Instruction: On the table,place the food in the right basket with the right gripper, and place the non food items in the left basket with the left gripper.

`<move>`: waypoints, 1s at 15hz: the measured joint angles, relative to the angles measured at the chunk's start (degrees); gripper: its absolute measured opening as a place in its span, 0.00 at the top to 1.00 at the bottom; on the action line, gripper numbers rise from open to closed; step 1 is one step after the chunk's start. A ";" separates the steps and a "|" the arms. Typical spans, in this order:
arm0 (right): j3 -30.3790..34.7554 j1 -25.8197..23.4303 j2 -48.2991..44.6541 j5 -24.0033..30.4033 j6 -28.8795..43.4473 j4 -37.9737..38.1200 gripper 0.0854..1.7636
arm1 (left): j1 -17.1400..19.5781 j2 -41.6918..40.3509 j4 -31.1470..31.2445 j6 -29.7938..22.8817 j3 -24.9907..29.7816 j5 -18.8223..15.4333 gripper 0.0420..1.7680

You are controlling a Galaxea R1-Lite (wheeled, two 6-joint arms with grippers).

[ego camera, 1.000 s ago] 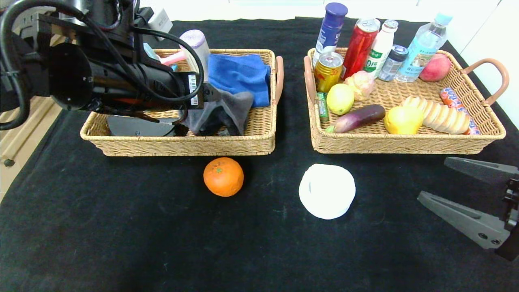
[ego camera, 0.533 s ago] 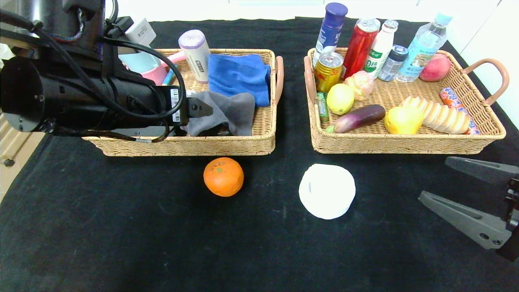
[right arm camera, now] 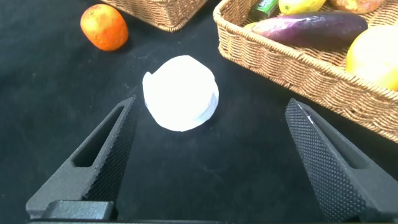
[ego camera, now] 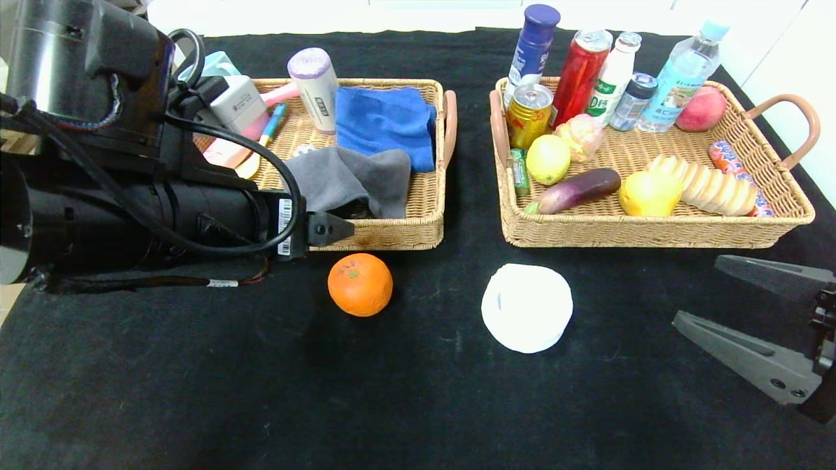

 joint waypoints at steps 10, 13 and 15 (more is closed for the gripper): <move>0.13 0.26 0.02 -0.04 -0.10 0.00 0.03 | -7.01 4.11 5.49 -0.24 1.15 1.38 0.04; 0.10 0.26 -0.05 -0.06 -0.10 -0.02 0.03 | -7.12 6.45 5.00 -0.39 0.55 2.56 0.04; 0.11 0.26 -0.05 -0.01 -0.07 0.00 0.03 | -7.12 8.09 4.94 -0.38 -0.23 3.27 0.04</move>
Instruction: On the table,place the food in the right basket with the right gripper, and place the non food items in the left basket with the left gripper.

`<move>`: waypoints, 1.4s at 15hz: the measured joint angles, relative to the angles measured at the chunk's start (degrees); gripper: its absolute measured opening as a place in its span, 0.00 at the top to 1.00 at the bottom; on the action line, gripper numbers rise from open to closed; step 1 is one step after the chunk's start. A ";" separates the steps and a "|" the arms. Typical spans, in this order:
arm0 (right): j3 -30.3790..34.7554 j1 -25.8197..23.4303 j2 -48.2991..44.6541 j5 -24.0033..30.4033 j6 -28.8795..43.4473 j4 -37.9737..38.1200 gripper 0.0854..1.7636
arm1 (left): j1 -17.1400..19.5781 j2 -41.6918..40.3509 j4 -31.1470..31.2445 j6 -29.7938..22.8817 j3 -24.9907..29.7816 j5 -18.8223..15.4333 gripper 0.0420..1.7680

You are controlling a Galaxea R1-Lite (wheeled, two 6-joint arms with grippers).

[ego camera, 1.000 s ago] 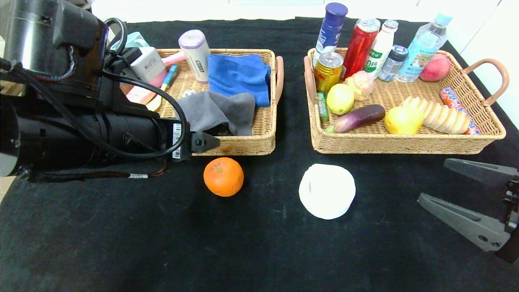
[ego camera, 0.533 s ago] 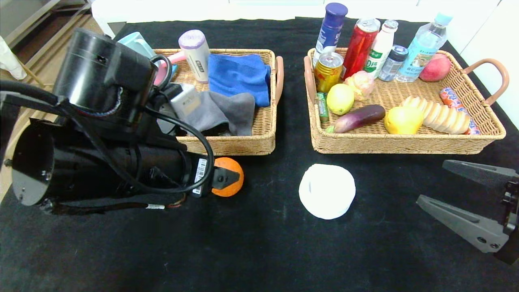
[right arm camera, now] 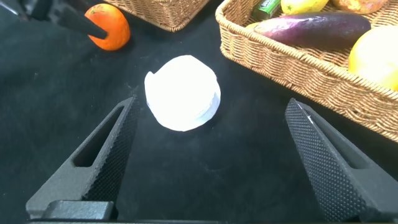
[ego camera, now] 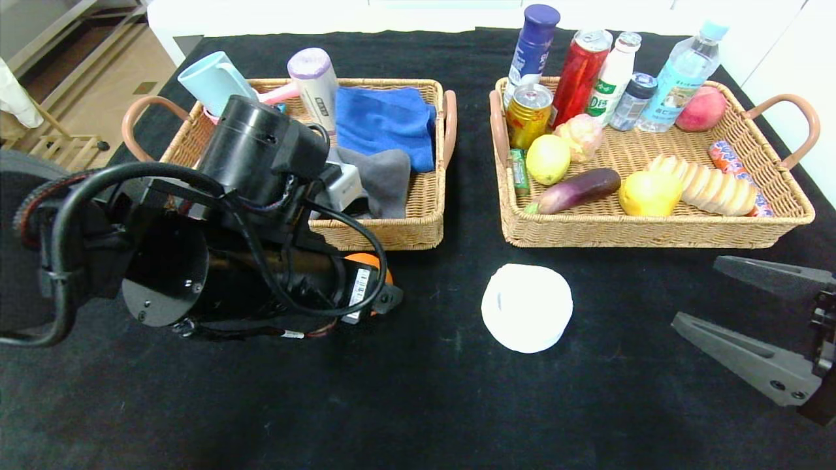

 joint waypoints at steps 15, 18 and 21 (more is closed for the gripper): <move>-0.20 -0.11 -0.39 0.00 -0.02 -0.02 0.03 | 1.80 6.75 -0.68 -0.12 -3.79 1.83 0.13; -0.22 -0.30 -0.26 0.00 0.00 0.00 0.03 | 1.80 6.90 -0.71 -0.12 -3.79 1.74 0.31; -0.20 -0.37 -0.20 0.00 -0.02 0.00 0.03 | 1.80 6.90 -0.71 -0.12 -3.74 1.74 0.32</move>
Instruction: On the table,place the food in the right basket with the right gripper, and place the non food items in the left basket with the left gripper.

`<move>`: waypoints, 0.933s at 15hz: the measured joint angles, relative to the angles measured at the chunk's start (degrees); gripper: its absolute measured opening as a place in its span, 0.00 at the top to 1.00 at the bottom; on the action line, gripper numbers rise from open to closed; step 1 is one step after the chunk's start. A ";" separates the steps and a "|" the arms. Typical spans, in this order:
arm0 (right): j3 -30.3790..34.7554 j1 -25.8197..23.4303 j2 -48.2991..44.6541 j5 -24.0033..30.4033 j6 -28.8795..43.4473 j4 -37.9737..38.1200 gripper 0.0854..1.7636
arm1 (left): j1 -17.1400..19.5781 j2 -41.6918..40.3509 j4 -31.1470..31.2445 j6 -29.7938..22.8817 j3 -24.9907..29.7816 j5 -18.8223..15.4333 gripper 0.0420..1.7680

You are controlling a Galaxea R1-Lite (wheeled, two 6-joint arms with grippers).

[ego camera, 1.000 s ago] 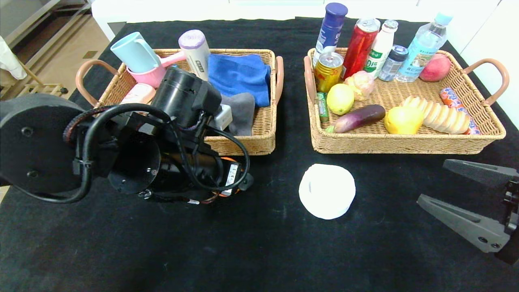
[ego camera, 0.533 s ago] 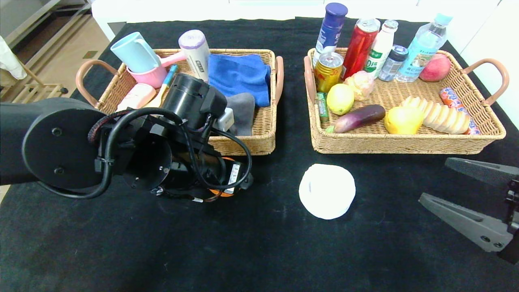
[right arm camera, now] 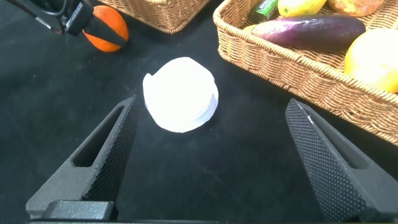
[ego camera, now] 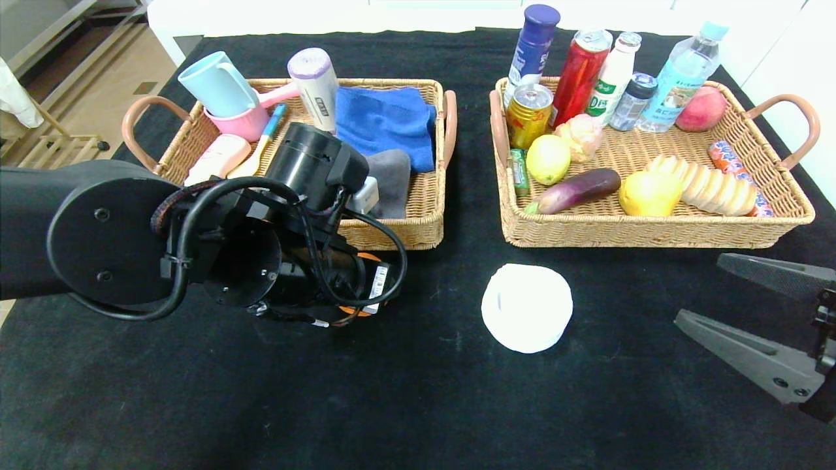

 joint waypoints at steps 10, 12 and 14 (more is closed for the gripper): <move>0.07 0.22 -0.48 0.00 0.05 0.00 0.03 | -0.04 0.20 0.02 -0.29 -0.06 -0.05 0.33; -0.17 0.20 -0.99 0.04 0.07 0.30 0.03 | -0.06 -0.41 -0.04 -0.27 -0.06 -0.22 0.33; -0.61 0.00 -1.40 0.06 0.22 0.65 0.03 | -0.12 -2.54 -1.16 -0.22 0.55 -1.29 0.33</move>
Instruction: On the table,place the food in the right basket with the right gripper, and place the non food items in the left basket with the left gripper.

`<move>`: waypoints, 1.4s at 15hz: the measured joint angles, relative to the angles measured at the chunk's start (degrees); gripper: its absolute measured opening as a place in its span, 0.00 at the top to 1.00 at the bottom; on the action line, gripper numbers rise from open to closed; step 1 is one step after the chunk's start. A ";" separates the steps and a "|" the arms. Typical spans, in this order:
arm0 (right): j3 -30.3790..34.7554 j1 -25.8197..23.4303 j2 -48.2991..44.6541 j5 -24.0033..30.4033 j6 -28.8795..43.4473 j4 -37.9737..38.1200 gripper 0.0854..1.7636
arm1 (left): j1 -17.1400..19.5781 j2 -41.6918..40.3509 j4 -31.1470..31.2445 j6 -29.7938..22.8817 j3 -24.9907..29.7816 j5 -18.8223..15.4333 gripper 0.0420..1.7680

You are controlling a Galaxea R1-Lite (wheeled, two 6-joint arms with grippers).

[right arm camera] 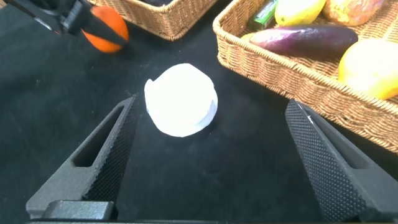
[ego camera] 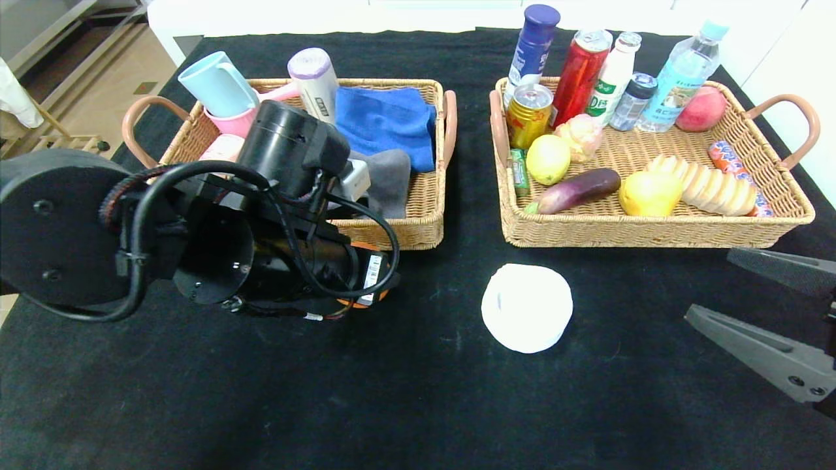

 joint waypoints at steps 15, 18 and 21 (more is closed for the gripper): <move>-11.93 -6.00 -4.72 -0.85 3.57 21.43 0.03 | -15.13 -2.02 -12.69 3.18 2.34 -5.81 0.33; -12.46 -6.80 -5.49 -0.85 3.66 21.58 0.03 | -17.71 2.78 -12.98 3.34 -1.51 -5.88 0.33; -14.17 -9.64 -6.02 -0.79 3.94 23.81 0.03 | -21.19 7.72 -13.02 3.45 -5.21 -5.94 0.33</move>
